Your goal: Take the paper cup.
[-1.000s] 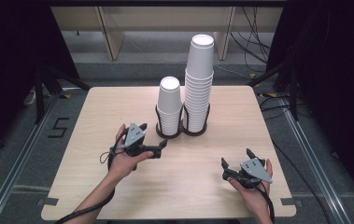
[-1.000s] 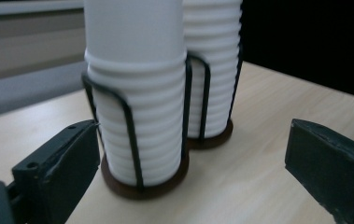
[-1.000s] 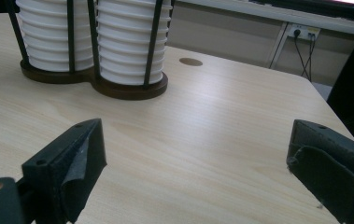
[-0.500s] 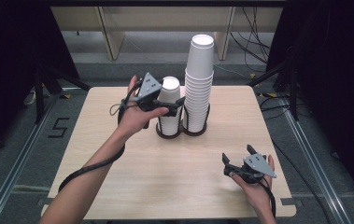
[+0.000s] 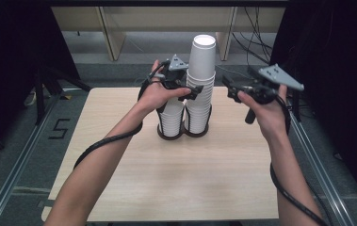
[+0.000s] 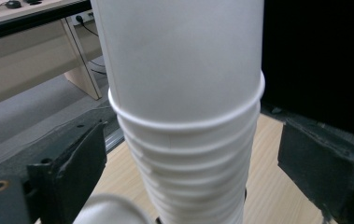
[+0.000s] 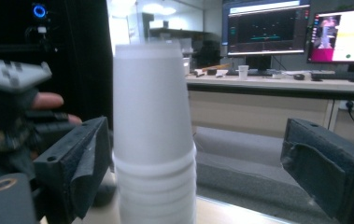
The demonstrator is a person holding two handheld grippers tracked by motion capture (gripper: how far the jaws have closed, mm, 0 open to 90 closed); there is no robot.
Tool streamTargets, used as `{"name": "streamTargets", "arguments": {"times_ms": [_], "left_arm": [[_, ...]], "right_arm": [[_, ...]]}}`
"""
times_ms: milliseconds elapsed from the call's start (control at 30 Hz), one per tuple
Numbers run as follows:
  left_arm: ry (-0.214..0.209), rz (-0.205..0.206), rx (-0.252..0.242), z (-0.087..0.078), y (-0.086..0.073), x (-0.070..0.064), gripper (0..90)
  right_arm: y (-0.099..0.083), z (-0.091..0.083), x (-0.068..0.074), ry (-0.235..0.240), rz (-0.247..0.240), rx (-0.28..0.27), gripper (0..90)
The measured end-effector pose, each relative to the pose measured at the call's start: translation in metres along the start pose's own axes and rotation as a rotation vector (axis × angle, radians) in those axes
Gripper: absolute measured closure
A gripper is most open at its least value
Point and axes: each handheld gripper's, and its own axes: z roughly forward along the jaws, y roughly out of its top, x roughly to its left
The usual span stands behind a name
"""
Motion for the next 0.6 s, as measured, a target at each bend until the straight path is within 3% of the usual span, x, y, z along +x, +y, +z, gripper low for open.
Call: {"name": "streamTargets", "arguments": {"times_ms": [100,167,367,533,600], "left_arm": [[-0.012,-0.001,0.007,0.004,0.0,0.0,7.8],[-0.013,-0.009,0.02,0.007,-0.001,0.001,8.2],[-0.02,-0.021,0.039,0.01,0.0,0.003,11.0],[-0.018,-0.02,0.05,0.013,0.002,0.005,14.3],[-0.022,-0.038,0.035,0.016,0.001,0.005,13.4]], "right_arm": [[0.017,0.018,0.007,0.015,-0.047,0.033,10.1],[0.022,0.029,0.01,0.037,-0.041,0.062,10.1],[0.028,0.053,0.015,0.06,-0.035,0.114,10.8],[0.031,0.072,0.021,0.061,-0.074,0.137,11.1],[0.031,0.079,0.023,0.062,-0.082,0.144,11.1]]}}
